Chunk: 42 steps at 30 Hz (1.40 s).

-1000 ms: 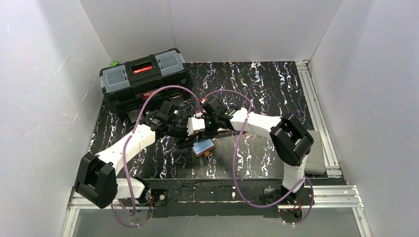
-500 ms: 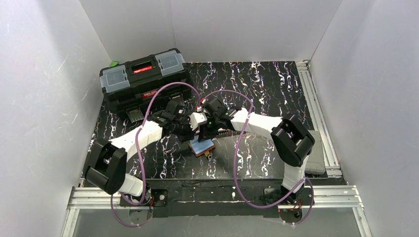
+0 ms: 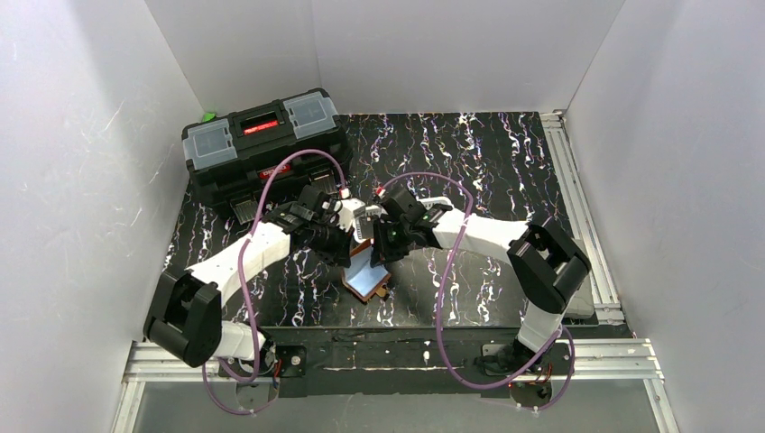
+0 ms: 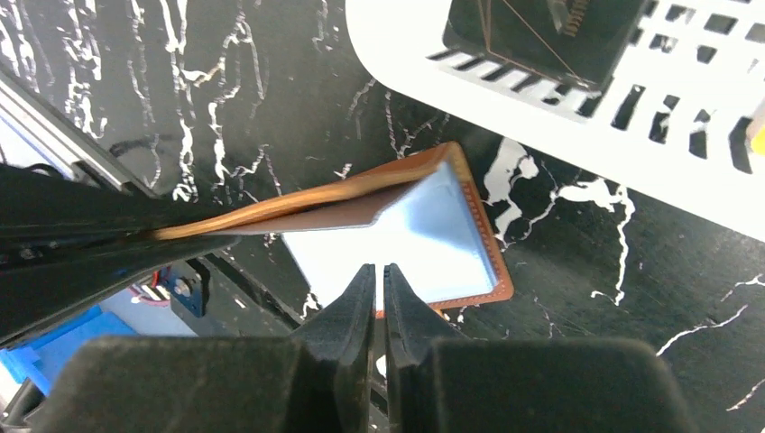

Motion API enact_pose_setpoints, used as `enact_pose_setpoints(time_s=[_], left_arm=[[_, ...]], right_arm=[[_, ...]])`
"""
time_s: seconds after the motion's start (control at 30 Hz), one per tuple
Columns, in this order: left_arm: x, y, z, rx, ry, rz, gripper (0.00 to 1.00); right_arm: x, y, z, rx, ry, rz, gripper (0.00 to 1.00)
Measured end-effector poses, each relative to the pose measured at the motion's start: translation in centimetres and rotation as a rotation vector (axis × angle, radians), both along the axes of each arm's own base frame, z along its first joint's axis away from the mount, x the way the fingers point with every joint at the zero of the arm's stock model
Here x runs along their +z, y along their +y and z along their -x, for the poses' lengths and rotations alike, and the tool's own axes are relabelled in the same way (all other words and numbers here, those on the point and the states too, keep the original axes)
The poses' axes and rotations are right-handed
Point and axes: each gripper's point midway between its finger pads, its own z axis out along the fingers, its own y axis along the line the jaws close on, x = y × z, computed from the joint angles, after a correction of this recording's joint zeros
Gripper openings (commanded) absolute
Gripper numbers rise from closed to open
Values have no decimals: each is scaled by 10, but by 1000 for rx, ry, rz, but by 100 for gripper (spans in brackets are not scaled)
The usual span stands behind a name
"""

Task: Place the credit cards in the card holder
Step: Open the card holder at the center of the board.

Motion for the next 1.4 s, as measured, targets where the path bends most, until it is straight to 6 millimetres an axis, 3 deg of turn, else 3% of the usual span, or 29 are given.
enact_pose_setpoints(time_s=[0.23,0.57,0.7,0.9,1.2,1.4], left_arm=[[5,-9,24,247,212,91,0],[-27,-1,55,440,338,151,0],[-36,3,53,487,340,157,0],[-30,3,38,510,265,182,0],[-30,8,32,530,208,197,1],[-29,11,30,533,185,191,18]], right_arm=[[-11,-8,6,6,16,25,14],[-5,-3,16,71,34,-10,13],[-2,8,19,128,34,-26,9],[-5,11,40,233,44,-27,6],[-36,-22,75,311,134,45,5],[-44,-22,79,323,156,61,4]])
